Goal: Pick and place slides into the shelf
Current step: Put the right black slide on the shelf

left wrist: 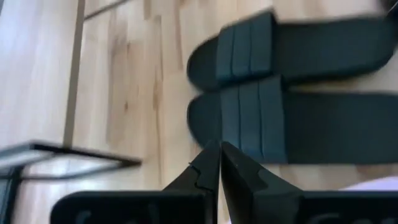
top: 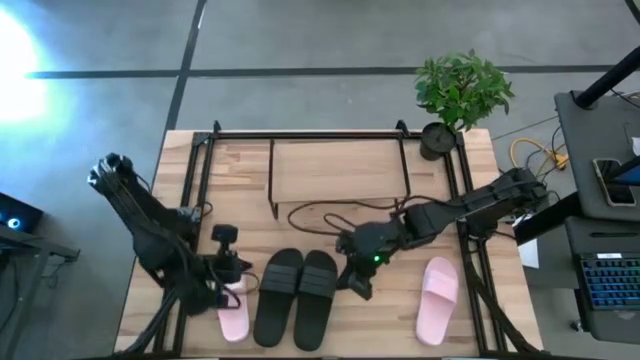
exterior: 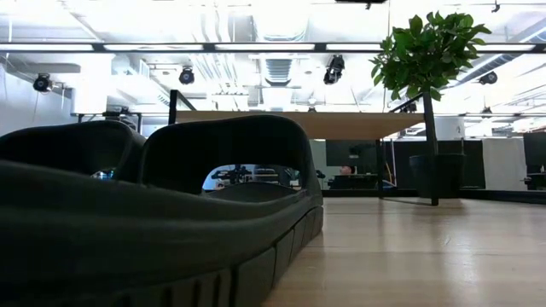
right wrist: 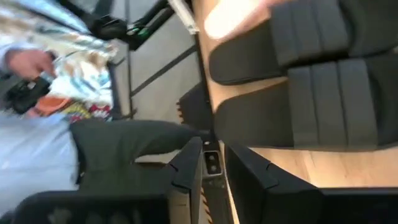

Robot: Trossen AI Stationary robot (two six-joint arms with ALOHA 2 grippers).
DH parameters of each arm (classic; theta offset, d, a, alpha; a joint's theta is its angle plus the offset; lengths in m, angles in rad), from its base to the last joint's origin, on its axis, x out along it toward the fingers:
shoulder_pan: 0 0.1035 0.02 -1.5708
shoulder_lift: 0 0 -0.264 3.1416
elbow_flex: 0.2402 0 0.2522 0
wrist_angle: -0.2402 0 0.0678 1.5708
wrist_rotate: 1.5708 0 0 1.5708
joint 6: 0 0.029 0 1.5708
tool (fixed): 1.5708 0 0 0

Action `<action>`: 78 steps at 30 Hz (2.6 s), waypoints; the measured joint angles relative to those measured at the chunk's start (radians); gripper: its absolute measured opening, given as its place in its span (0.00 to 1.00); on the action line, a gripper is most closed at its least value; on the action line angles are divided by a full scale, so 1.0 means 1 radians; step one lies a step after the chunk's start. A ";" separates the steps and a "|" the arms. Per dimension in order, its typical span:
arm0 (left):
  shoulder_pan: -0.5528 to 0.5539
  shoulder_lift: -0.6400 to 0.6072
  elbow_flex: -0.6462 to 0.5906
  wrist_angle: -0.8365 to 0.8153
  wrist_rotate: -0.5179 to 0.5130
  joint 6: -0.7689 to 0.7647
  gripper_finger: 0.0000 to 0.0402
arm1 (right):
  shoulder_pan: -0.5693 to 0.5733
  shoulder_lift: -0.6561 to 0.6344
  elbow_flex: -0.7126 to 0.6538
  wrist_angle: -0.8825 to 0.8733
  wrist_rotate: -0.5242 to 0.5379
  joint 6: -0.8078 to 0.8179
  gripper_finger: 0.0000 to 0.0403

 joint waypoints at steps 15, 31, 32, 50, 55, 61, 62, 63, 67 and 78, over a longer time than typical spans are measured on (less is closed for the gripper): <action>-0.291 0.241 0.137 -0.406 0.057 -0.575 0.29 | 0.205 0.259 0.176 -0.046 0.352 0.075 0.48; -0.400 0.384 0.142 -0.467 0.065 -0.796 0.36 | 0.274 0.719 0.837 -0.771 0.785 -0.048 0.47; -0.400 0.391 0.143 -0.468 0.066 -0.796 0.36 | 0.274 0.742 0.867 -0.773 0.781 -0.067 0.47; -0.399 0.389 0.154 -0.467 0.070 -0.846 0.36 | 0.273 0.844 0.916 -0.833 0.903 -0.104 0.44; -0.399 0.389 0.152 -0.467 0.069 -0.847 0.36 | 0.266 0.848 0.906 -0.830 0.903 -0.134 0.44; -0.399 0.389 0.147 -0.467 0.069 -0.847 0.36 | 0.240 0.848 0.868 -0.787 0.904 -0.180 0.44; -0.399 0.389 0.147 -0.467 0.069 -0.847 0.36 | 0.235 0.848 0.859 -0.777 0.904 -0.193 0.44; -0.399 0.389 0.147 -0.467 0.069 -0.847 0.36 | 0.229 0.848 0.849 -0.768 0.904 -0.202 0.44; -0.398 0.389 0.146 -0.467 0.068 -0.846 0.36 | 0.216 0.849 0.825 -0.755 0.902 -0.201 0.44; -0.395 0.389 0.145 -0.467 0.067 -0.846 0.36 | 0.196 0.849 0.805 -0.769 1.000 -0.248 0.42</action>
